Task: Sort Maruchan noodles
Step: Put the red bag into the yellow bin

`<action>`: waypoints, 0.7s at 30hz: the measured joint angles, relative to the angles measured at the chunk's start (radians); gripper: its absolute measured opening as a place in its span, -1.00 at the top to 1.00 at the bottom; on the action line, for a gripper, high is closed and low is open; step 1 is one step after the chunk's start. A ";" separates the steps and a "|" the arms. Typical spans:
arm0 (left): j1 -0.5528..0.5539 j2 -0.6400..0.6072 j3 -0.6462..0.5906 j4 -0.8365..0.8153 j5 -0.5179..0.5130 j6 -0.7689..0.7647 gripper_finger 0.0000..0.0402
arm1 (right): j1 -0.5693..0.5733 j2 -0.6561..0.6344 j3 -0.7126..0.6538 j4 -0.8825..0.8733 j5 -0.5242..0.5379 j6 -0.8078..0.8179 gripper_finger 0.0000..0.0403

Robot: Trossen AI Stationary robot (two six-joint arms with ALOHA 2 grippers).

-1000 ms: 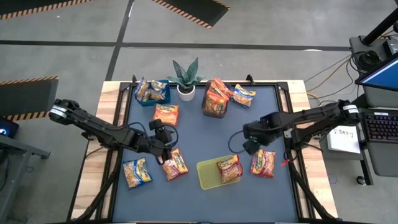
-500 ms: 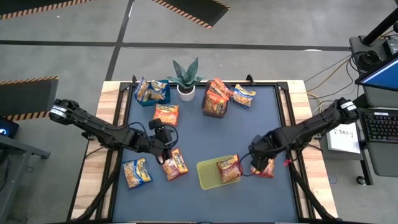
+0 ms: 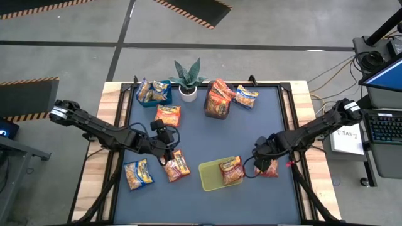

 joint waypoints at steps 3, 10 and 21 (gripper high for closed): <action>0.000 0.000 0.000 0.007 0.000 0.000 0.02 | 0.000 0.000 -0.003 0.012 0.043 -0.015 -0.15; 0.000 0.000 0.000 0.016 -0.008 0.000 0.02 | 0.000 0.000 -0.003 0.049 0.084 -0.034 0.24; 0.000 0.000 0.000 0.041 -0.051 0.009 0.02 | -0.003 -0.002 -0.001 0.116 0.300 -0.112 0.87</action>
